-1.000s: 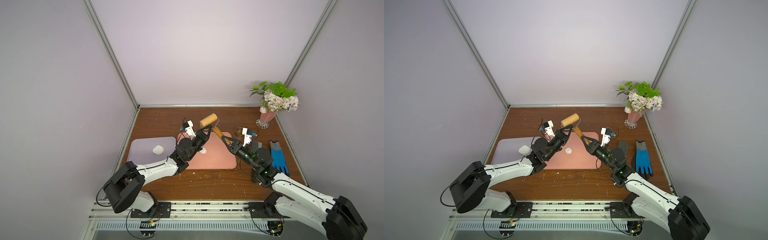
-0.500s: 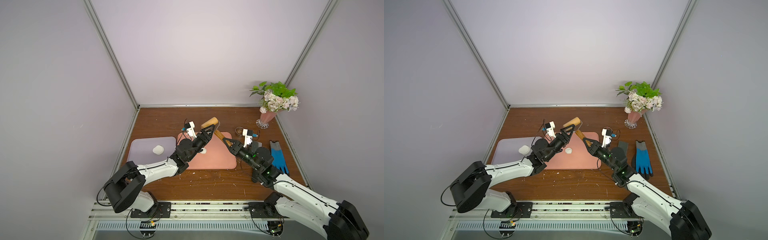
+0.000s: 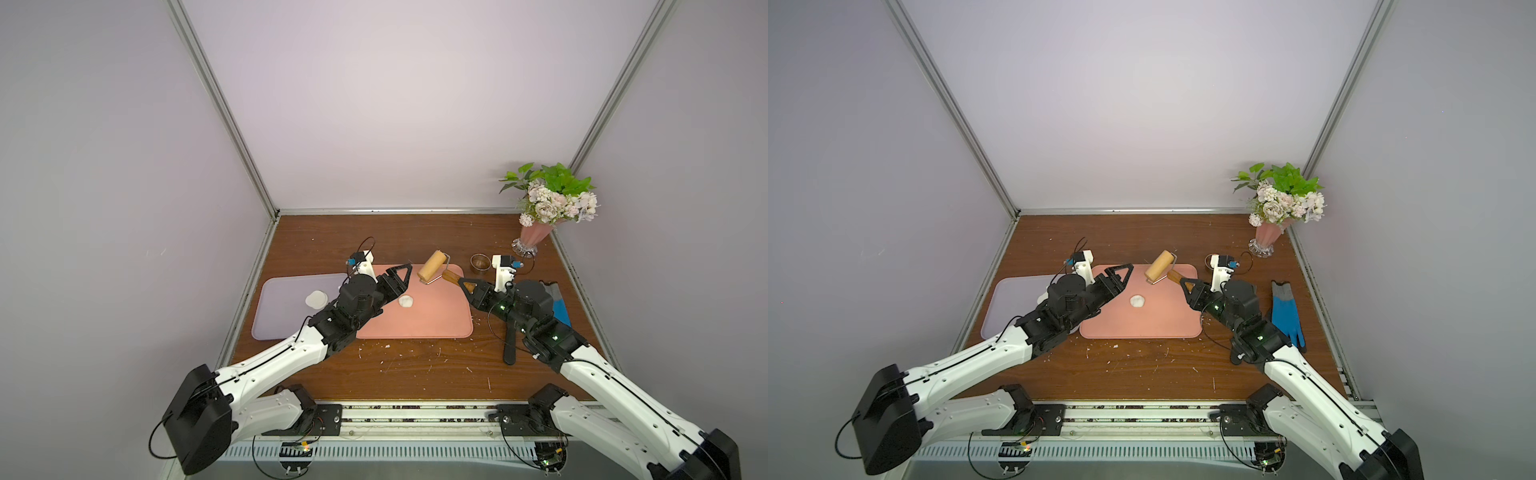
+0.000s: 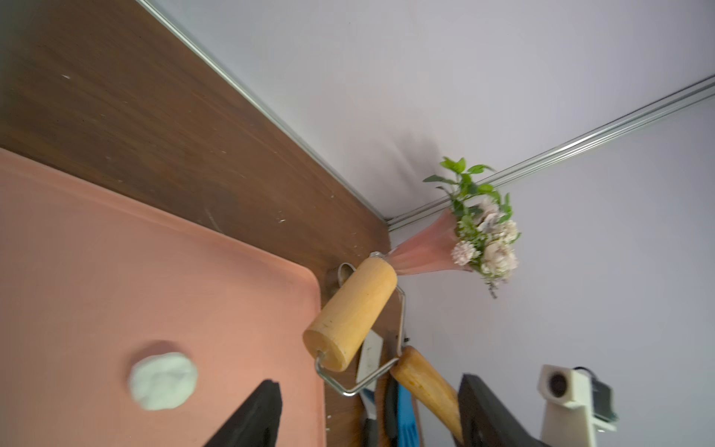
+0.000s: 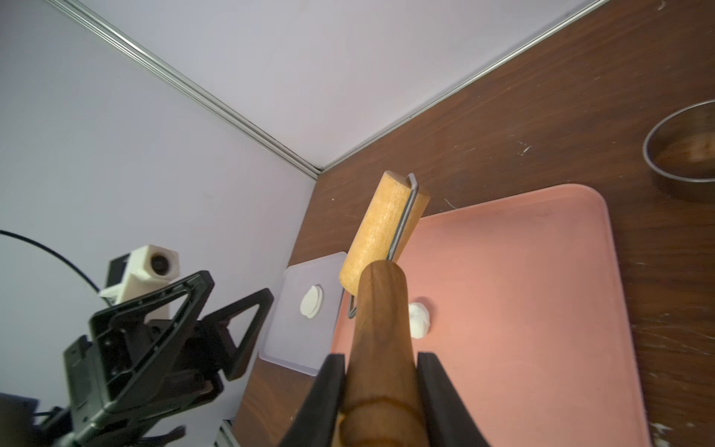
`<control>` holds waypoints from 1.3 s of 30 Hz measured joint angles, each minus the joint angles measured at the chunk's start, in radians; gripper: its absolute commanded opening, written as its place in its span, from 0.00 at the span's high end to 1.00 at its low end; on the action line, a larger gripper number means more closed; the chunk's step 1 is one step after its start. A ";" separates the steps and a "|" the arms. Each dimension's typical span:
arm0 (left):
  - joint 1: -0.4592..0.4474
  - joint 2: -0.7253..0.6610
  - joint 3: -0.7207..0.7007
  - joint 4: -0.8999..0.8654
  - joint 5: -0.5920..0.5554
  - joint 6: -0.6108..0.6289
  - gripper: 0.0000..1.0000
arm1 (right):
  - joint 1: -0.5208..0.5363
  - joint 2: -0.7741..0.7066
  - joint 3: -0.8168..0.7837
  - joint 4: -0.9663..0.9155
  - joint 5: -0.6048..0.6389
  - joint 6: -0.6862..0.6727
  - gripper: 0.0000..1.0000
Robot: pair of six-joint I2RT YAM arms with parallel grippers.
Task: Roll out the dumpling wrappers from the dough
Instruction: Adjust the work surface at the center of the board.
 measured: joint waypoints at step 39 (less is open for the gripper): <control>0.084 0.304 -0.011 -0.772 -0.159 -0.116 0.77 | -0.001 -0.062 0.013 -0.137 0.023 -0.105 1.00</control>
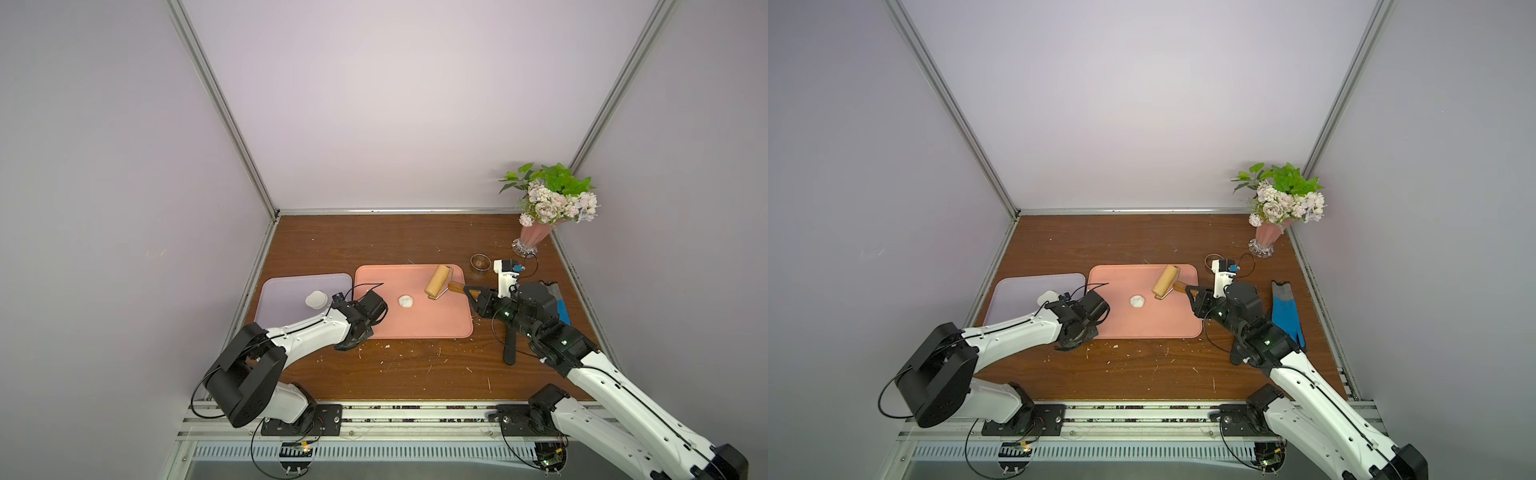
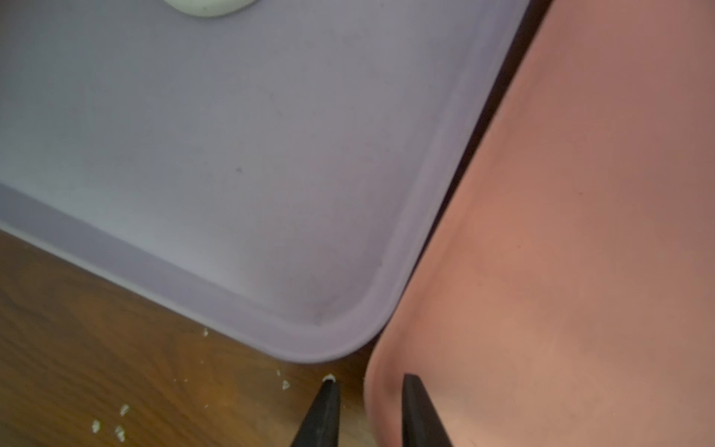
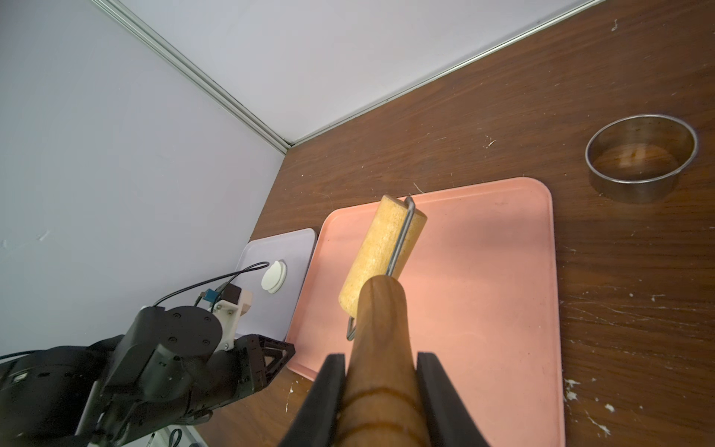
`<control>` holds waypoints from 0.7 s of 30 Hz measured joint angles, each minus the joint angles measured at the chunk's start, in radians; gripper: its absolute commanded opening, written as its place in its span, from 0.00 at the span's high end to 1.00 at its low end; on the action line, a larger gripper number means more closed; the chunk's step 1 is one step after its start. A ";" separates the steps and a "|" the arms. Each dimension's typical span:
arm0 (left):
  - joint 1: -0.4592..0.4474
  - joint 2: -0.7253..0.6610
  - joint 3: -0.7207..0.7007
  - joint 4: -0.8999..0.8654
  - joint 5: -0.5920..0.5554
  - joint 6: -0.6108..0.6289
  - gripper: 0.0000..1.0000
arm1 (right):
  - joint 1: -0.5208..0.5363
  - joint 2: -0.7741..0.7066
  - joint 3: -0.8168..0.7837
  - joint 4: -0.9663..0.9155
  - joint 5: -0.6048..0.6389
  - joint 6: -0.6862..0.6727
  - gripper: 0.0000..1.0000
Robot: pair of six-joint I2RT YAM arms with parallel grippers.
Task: Roll out the dumpling wrappers from the dough
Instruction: Adjust the work surface at the center of the board.
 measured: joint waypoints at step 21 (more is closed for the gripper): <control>-0.110 0.083 0.051 0.032 -0.003 -0.027 1.00 | -0.005 -0.017 0.000 -0.010 0.033 -0.002 1.00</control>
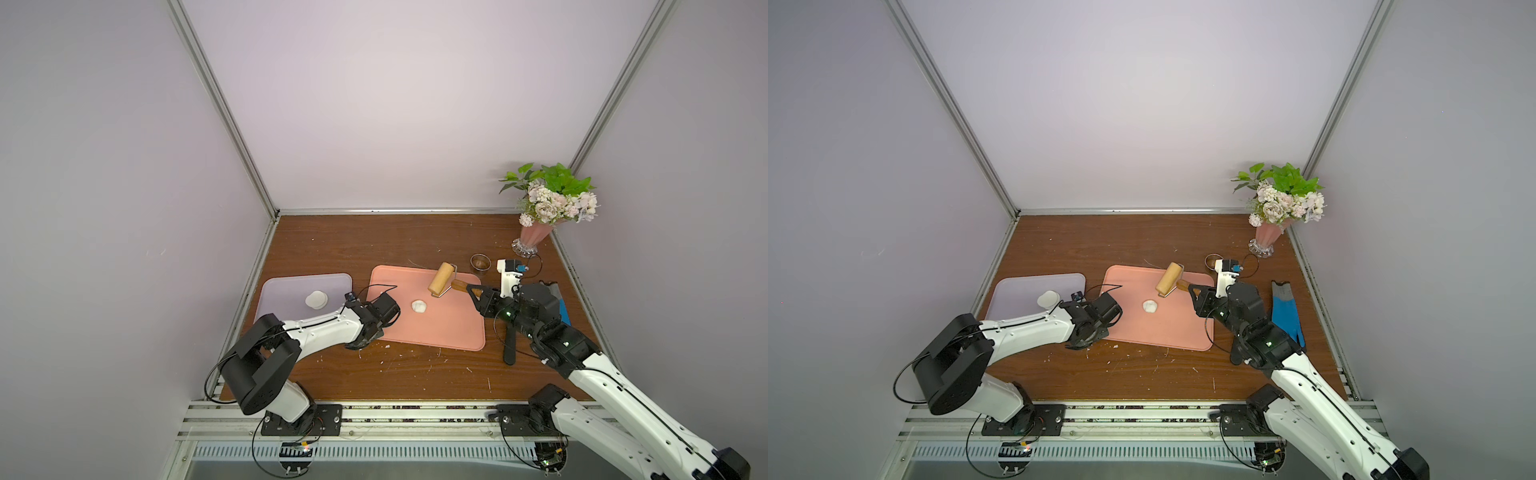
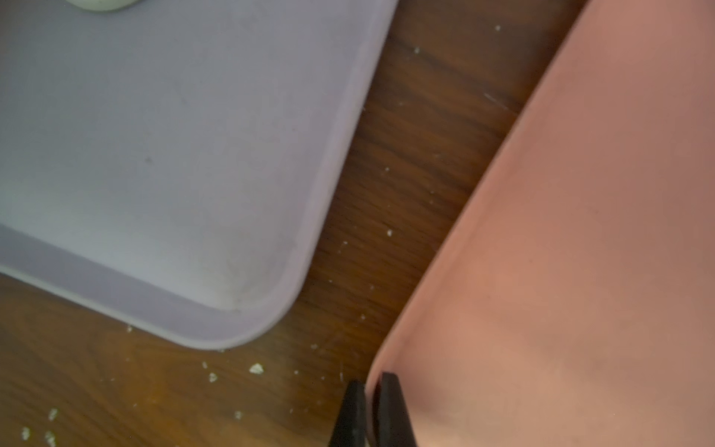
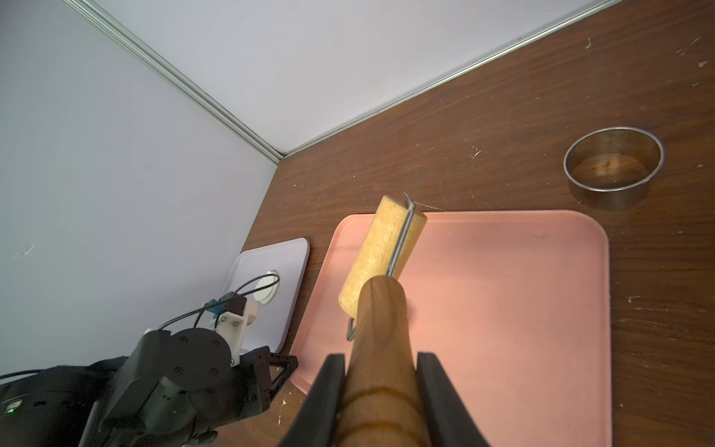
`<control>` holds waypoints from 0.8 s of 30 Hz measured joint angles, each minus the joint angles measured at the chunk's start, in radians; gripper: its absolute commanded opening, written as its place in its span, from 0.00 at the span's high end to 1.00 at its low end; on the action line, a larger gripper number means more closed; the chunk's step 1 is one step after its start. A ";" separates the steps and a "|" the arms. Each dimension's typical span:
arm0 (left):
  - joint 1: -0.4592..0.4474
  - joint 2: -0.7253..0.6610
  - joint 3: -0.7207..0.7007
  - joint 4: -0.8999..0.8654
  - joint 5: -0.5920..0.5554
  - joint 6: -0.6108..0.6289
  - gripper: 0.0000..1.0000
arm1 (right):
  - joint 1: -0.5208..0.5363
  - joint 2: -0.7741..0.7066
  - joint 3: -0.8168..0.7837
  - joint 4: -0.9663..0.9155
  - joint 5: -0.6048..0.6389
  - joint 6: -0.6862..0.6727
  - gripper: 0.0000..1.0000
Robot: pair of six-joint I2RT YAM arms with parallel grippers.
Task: Roll out the dumpling wrappers from the dough
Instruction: Adjust the work surface at the center of the board.
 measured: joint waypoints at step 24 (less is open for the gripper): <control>0.109 -0.050 0.068 -0.034 0.089 0.179 0.48 | -0.001 0.048 0.015 -0.072 -0.005 -0.050 1.00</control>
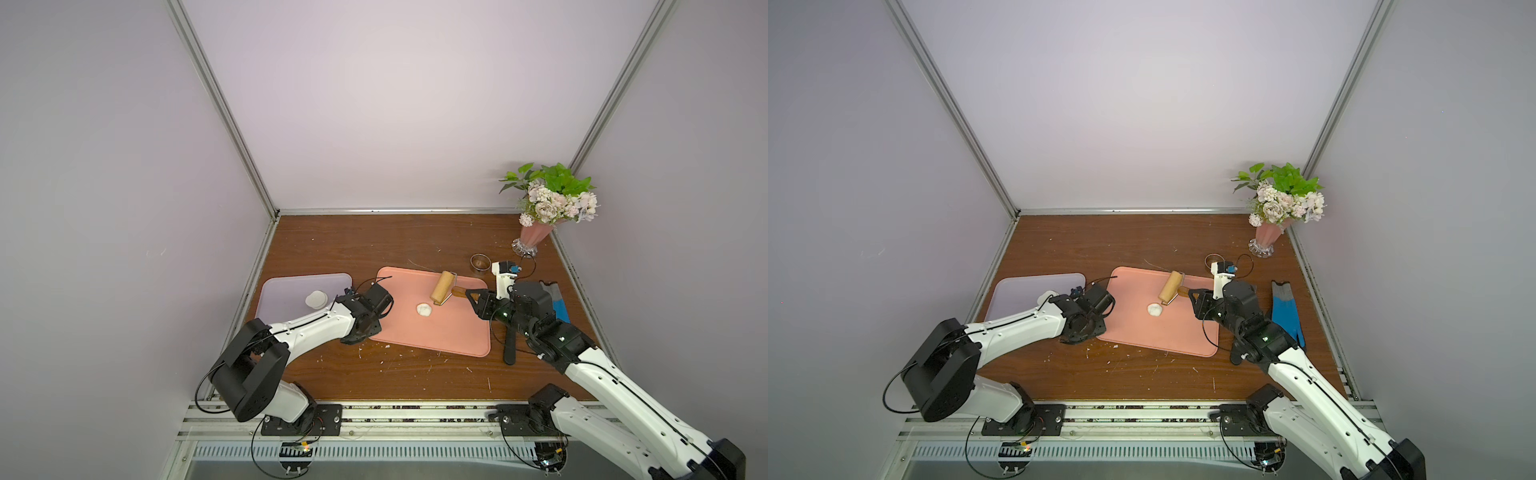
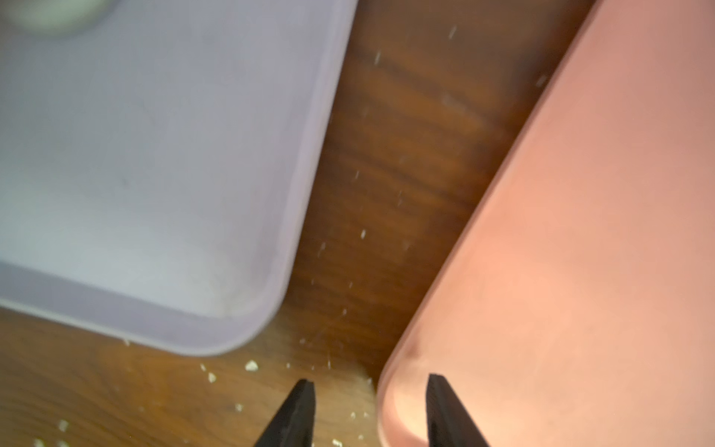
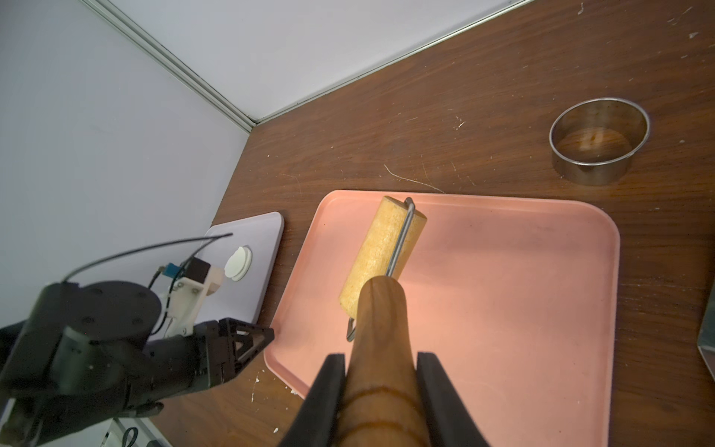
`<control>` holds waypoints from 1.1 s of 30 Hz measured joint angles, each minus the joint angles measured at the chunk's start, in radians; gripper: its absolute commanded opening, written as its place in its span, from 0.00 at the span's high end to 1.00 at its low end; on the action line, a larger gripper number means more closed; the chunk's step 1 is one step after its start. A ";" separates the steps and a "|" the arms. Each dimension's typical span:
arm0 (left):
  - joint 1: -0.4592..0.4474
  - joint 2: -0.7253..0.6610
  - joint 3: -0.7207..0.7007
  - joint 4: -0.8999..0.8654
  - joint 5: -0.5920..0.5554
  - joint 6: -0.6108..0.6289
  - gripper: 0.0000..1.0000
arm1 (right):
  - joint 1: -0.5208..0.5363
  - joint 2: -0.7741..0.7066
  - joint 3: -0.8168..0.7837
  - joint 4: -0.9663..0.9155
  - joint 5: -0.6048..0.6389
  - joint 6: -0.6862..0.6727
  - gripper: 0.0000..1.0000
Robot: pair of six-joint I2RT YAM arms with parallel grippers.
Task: Roll out the dumpling wrappers from the dough
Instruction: Adjust the work surface at the center of the board.
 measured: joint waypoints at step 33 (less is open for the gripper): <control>0.074 0.132 0.025 0.154 0.092 0.219 0.87 | -0.002 0.080 0.069 -0.057 -0.039 -0.044 1.00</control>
